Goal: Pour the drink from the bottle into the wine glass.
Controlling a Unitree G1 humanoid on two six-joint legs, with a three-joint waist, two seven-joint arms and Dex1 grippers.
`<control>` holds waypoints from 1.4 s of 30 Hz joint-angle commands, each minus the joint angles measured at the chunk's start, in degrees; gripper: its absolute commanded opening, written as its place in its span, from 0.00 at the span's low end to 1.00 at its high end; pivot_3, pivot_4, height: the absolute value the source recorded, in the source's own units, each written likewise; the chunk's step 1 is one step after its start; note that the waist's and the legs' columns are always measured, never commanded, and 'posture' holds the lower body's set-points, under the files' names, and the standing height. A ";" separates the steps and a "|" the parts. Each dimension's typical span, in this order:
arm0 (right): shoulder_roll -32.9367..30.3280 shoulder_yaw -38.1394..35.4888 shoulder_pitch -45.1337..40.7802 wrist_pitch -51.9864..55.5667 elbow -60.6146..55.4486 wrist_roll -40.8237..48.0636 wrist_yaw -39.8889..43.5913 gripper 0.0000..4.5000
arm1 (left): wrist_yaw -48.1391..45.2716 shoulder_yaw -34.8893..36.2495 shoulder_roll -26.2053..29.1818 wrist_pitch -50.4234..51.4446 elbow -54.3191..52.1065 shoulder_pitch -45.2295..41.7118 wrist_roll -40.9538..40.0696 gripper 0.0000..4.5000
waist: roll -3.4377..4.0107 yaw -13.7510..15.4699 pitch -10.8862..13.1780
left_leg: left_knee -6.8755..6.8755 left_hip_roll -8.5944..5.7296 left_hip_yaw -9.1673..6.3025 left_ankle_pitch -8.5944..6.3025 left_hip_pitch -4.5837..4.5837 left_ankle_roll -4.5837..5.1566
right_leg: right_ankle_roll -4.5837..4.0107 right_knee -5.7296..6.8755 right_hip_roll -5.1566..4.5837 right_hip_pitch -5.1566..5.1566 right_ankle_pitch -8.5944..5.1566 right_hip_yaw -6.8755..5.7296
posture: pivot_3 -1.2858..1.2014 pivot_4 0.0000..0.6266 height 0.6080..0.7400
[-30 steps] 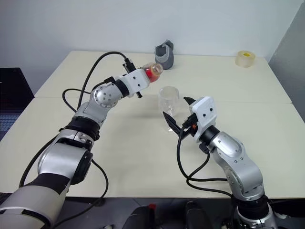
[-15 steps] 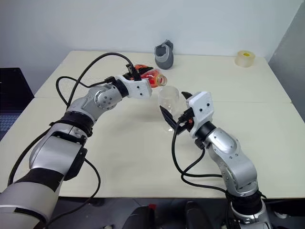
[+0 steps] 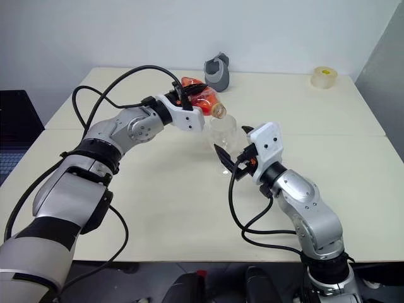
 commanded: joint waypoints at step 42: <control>-1.33 -1.35 0.63 3.05 -5.01 2.71 1.46 1.00 | 10.87 -3.61 2.21 1.01 3.16 -5.78 5.18 0.19 | 0.00 0.00 0.00 | 0.01 0.01 0.22 0.00 0.00 0.00 | 0.00 0.04 0.00 -0.04 0.00 0.03 | 0.52 0.24 1.00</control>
